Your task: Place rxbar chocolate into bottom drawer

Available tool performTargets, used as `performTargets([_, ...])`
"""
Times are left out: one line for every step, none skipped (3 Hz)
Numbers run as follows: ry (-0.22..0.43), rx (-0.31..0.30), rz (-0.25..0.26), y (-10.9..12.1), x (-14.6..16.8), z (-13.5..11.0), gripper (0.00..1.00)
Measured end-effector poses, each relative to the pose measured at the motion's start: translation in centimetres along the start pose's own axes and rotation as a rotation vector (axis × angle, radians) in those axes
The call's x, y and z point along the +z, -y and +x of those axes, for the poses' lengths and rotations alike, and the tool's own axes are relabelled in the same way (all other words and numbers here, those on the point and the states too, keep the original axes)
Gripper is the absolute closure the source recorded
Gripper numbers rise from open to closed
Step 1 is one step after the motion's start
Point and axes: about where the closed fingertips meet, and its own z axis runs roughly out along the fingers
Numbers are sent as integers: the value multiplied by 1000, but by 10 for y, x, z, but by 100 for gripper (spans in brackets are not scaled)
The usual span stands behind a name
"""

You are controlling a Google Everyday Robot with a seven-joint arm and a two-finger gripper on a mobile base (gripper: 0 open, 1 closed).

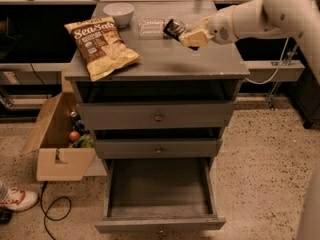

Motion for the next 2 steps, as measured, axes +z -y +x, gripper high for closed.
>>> performTargets([44,5,-60,-37,3,2,100])
performTargets([44,4,-61,-37,3,2,100])
